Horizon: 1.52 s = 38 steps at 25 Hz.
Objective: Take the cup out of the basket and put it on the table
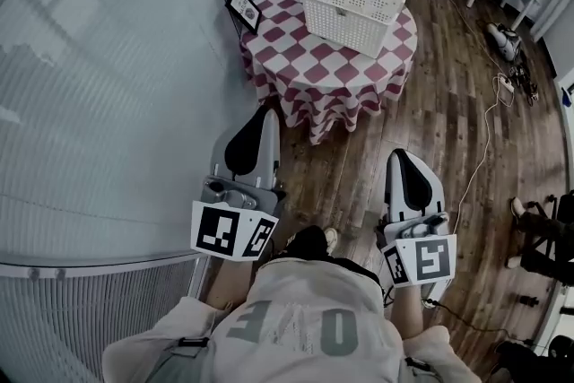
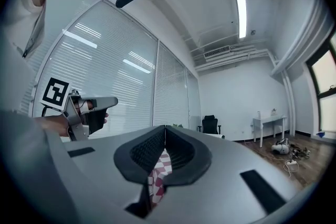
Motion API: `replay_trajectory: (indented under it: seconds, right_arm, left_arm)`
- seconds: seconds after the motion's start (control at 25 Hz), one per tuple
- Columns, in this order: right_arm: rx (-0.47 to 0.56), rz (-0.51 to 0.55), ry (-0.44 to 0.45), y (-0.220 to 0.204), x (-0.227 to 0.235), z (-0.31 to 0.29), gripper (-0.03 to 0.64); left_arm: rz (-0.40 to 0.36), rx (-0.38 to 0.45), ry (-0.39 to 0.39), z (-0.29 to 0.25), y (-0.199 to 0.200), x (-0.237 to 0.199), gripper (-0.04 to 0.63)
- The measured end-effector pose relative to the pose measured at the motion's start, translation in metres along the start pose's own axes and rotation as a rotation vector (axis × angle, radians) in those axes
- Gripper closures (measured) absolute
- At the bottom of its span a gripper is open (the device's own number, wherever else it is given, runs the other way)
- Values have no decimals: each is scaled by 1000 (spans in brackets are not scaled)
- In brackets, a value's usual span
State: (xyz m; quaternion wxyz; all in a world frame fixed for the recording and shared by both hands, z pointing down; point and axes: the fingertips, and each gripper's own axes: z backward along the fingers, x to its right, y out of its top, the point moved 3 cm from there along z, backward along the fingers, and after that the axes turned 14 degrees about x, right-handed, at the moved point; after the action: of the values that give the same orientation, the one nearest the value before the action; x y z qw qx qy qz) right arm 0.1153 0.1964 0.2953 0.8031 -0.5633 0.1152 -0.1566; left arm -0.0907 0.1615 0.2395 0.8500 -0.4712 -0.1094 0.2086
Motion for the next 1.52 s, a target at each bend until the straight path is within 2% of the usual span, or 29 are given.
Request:
replay_trajectory:
  seconds: [0.2,0.36,0.6,0.84,1.08,1.32,1.52]
  right_arm:
    - [-1,-33,-2,-19,24,-36,606]
    - [-13,-6,38,-44,36,-74,606]
    - [-38,41,13,-85,72,-185,606]
    - [6,42,-16,-111,114,-295,606]
    - [49,48,-51,-108,139,-392,606]
    - [76,60,-114,-108,170,-435,606]
    - [51,90,-138,-114,203,-447,606]
  left_arm:
    - [16,0,18,-36,-34,-20,591]
    - [55,2,-13,-78,-79,-42,591]
    - [125,7,-20,-171,-142,-101,591]
    - [97,41,-42,-252,-180,-154,591]
    - [89,27,-68,-330,-198,-212,591]
    - [128,24,-107,-380,-222,-237,591]
    - [138,-8,-108,-403,-247,-238,591]
